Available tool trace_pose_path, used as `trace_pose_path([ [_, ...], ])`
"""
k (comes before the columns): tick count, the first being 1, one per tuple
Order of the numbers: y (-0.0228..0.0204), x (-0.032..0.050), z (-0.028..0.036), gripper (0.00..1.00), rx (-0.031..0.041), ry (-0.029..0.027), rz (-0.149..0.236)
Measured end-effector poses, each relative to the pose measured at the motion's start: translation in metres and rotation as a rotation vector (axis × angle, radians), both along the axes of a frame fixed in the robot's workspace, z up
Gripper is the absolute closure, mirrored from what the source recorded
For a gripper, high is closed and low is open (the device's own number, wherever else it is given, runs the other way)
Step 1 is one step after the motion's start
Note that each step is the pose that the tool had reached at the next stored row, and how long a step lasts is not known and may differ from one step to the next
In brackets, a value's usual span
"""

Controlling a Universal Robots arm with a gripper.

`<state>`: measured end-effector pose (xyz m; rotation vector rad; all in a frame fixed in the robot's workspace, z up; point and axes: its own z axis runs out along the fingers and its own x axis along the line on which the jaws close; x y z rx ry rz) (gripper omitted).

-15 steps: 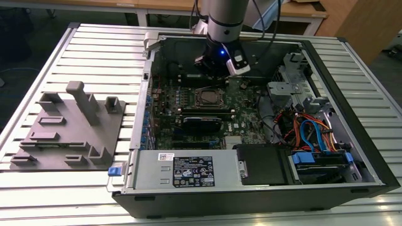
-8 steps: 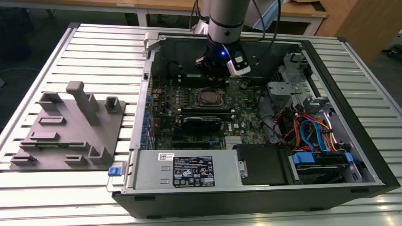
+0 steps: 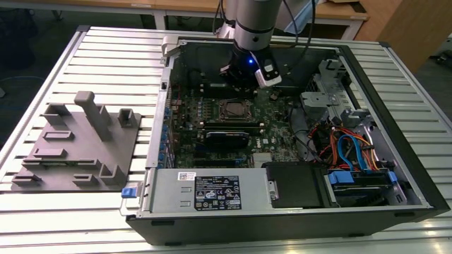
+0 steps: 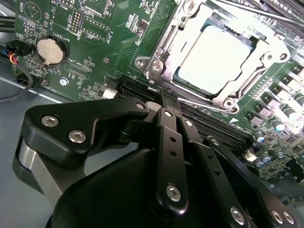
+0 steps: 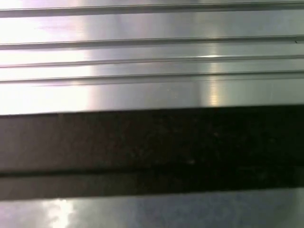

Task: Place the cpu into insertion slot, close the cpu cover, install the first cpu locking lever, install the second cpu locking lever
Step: 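Install the first cpu locking lever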

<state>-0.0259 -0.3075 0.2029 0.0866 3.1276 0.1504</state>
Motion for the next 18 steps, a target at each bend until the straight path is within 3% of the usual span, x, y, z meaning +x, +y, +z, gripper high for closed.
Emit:
trace_pose_path([
  [9,0.0000,0.0008,-0.0030,0.90,0.0000,0.0000,-0.001],
  [18,0.0000,0.0011,-0.0019,0.90,0.0000,-0.0001,-0.001],
])
